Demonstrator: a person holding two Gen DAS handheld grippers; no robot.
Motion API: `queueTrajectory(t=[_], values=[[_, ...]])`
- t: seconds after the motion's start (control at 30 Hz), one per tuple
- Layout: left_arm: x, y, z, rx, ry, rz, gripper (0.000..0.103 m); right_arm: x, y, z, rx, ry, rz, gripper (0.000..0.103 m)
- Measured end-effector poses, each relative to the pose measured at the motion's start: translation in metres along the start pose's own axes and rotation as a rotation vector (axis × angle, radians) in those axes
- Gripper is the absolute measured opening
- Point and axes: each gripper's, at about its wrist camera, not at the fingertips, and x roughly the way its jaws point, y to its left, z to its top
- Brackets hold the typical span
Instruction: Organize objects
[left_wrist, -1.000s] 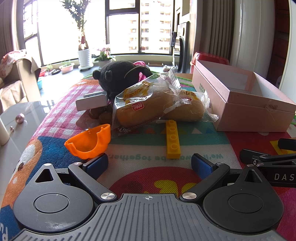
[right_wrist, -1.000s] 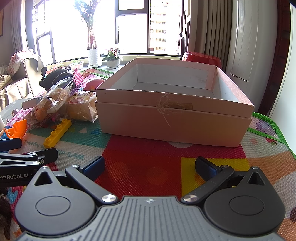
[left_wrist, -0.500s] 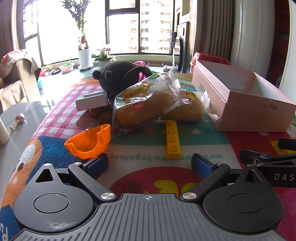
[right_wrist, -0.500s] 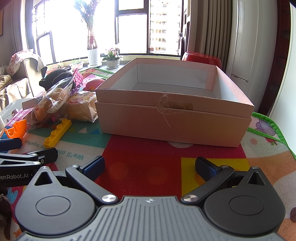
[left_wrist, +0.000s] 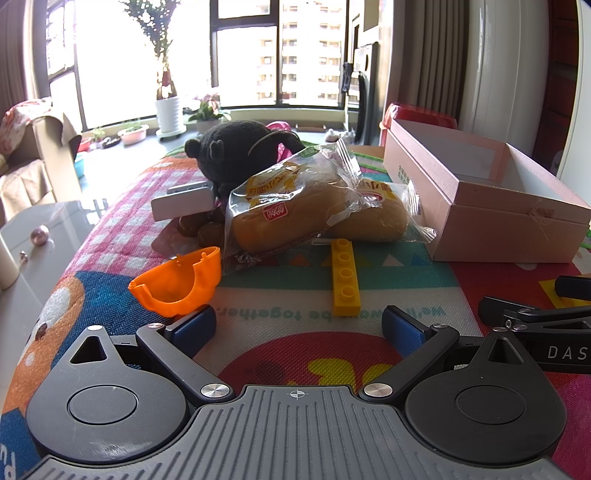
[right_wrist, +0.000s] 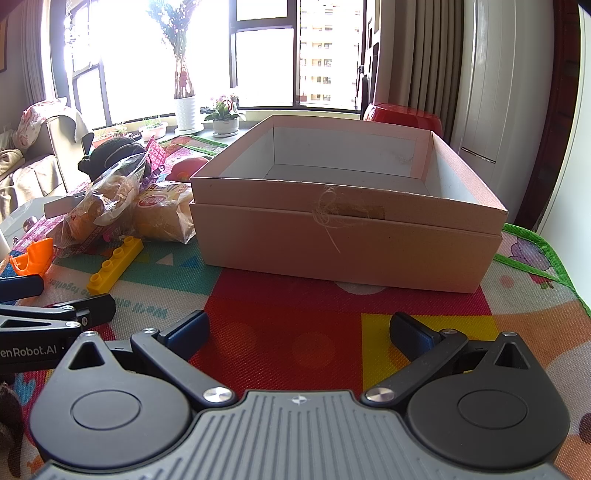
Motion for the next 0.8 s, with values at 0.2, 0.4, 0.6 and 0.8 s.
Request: queueTrajectory(t=[0.2, 0.4, 0.6, 0.8], values=[[0.0001, -0.0001, 0.0001, 0.001, 0.000, 0.001, 0.101, 0.0001, -0.0001, 0.0000, 0.000, 0.000, 0.000, 0.103], [0.0002, -0.0024, 0.0023, 0.004, 0.000, 0.004, 0.101, 0.0001, -0.0001, 0.0001, 0.000, 0.000, 0.000, 0.103], [0.0001, -0.0021, 0.0022, 0.004, -0.001, 0.003, 0.101, 0.0011, 0.0005, -0.0003, -0.002, 0.001, -0.001, 0.103], [0.0020, -0.0001, 0.0008, -0.009, -0.003, -0.010, 0.100, 0.0007, -0.0012, 0.0017, -0.002, 0.011, 0.021, 0.103]])
